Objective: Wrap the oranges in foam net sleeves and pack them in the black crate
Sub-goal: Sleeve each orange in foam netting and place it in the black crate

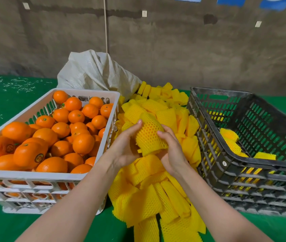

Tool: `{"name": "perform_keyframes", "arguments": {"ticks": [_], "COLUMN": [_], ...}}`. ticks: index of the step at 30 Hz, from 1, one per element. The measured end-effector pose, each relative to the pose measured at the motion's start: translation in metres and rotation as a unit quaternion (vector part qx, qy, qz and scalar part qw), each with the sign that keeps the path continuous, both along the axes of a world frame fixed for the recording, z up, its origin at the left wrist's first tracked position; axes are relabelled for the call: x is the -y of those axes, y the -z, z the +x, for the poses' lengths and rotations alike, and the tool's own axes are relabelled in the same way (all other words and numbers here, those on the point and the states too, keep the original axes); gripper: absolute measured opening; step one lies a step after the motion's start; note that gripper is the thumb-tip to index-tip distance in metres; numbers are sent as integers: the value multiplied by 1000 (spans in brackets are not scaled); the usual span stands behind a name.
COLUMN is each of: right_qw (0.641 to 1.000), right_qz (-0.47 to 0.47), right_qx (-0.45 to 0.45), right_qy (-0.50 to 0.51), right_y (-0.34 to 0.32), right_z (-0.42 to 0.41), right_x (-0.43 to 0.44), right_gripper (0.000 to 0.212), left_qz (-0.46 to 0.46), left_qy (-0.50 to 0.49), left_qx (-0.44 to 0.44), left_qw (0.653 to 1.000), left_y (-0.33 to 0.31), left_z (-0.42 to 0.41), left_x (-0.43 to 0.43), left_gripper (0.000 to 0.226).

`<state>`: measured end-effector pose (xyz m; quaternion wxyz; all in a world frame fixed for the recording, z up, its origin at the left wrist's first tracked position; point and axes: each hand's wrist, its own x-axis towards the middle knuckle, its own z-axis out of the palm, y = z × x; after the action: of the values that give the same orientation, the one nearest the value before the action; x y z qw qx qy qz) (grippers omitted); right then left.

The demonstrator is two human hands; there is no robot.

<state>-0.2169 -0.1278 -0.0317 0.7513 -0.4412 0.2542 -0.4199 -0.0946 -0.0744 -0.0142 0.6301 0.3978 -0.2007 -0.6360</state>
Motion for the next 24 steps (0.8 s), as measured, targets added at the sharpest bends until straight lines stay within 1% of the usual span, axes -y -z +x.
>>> {"name": "perform_keyframes", "arguments": {"ticks": [2, 5, 7, 9, 10, 11, 12, 13, 14, 15, 16, 18, 19, 20, 21, 23, 24], "right_qw": [1000, 997, 990, 975, 966, 954, 939, 924, 915, 912, 912, 914, 916, 919, 923, 933, 935], "right_qz": [11, -34, -85, -139, -162, -192, -231, -268, -296, -314, -324, -332, -332, -329, -322, -306, -299], "right_qx": [1, -53, -100, -153, -179, -208, -238, -261, -267, -260, -250, -232, -221, -211, -199, -163, -142], "right_qy": [-21, -33, -50, -79, -94, -99, -93, -84, -64, -42, -18, 25, 40, 52, 63, 101, 125], "right_y": [0, -4, -10, -15, -15, -15, -14, -14, -15, -18, -19, -21, -23, -24, -27, -34, -40], "right_z": [1, -1, -8, -17, -21, -23, -24, -24, -24, -25, -28, -37, -43, -48, -54, -66, -74], "right_x": [-1, -2, 1, 5, 7, 7, 8, 8, 7, 8, 11, 19, 22, 26, 29, 38, 44], "right_gripper": [33, 37, 33, 28, 31, 44, 65, 86, 98, 102, 100, 90, 86, 84, 83, 82, 81], "left_qz": [1, 27, 43, 43, 38, 26, 10, -2, -9, -13, -19, -38, -43, -43, -36, -16, -18], "left_qy": [0, -48, -81, -114, -132, -143, -148, -138, -117, -87, -50, 6, 8, -15, -56, -137, -156], "left_qx": [-40, -38, -11, 59, 109, 159, 201, 237, 257, 248, 210, 103, 54, 31, 45, 142, 200], "left_qw": [999, 998, 996, 991, 985, 977, 968, 962, 959, 965, 976, 994, 998, 998, 997, 980, 967], "left_y": [-2, -4, -7, -10, -10, -11, -11, -12, -13, -16, -18, -25, -27, -28, -27, -22, -18], "left_z": [-4, -11, -13, -12, -13, -16, -20, -25, -29, -32, -32, -32, -32, -35, -39, -52, -60], "left_x": [3, 8, 11, 12, 13, 12, 10, 8, 9, 11, 15, 20, 25, 30, 35, 45, 50], "left_gripper": [44, 35, 30, 27, 25, 20, 14, 15, 25, 49, 62, 70, 70, 65, 56, 37, 30]}}
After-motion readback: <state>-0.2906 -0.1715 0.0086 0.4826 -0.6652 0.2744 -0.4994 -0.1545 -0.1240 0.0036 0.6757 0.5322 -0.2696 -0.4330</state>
